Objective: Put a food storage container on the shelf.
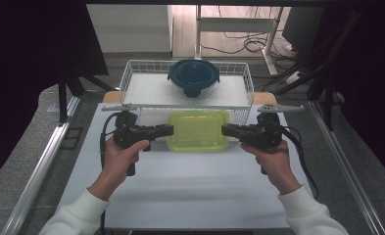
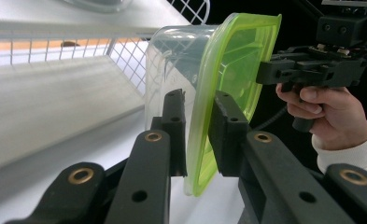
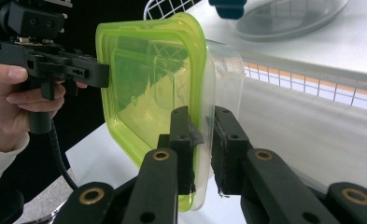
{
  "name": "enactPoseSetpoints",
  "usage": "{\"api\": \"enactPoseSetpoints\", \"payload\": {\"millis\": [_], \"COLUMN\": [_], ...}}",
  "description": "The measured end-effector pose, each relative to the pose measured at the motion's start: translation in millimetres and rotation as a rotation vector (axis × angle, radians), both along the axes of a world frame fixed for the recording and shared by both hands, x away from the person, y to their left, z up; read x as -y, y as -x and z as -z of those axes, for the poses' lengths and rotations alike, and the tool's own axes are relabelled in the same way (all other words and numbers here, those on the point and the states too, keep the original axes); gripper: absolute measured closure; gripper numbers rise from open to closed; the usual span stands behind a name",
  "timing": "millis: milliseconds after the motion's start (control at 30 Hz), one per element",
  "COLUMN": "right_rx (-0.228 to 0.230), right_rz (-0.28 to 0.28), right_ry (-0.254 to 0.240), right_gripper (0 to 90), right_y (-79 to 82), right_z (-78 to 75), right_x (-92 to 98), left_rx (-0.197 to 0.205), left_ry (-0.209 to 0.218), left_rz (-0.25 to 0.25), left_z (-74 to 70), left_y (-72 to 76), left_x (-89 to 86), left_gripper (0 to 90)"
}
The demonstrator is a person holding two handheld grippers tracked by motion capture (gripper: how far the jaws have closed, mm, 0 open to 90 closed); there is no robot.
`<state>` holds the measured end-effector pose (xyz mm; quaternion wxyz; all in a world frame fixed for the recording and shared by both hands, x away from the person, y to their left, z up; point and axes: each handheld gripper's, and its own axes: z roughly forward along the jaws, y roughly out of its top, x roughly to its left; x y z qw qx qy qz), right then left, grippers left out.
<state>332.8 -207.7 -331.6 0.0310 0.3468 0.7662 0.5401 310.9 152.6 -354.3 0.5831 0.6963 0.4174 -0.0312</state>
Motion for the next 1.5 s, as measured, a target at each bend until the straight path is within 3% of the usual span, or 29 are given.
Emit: {"api": "enactPoseSetpoints", "payload": {"millis": [333,667,1133,1500], "right_rx": [0.016,0.04,0.062,0.054], "right_rz": [0.001,0.007,0.021,0.038], "right_ry": [-0.018,-0.035,-0.069,-0.073], "right_gripper": [78.8,79.0,79.2,79.3], "right_y": [-12.4,-31.2,-59.0,-83.5], "right_z": [-17.4,-41.9,-74.0,-94.4], "right_x": [-0.8,-4.2,-5.6,-7.9], "left_rx": [0.017,0.073,0.114,0.095], "left_ry": [0.001,-0.016,-0.017,-0.016], "left_rz": [0.001,-0.004,0.0,-0.009], "left_z": [-20.0,-49.4,-85.0,-107.8], "left_y": [-13.0,-33.4,-61.8,-86.4], "left_x": [-1.8,-5.4,-7.2,-8.9], "left_gripper": [77.4,77.7,77.8,77.8]}}
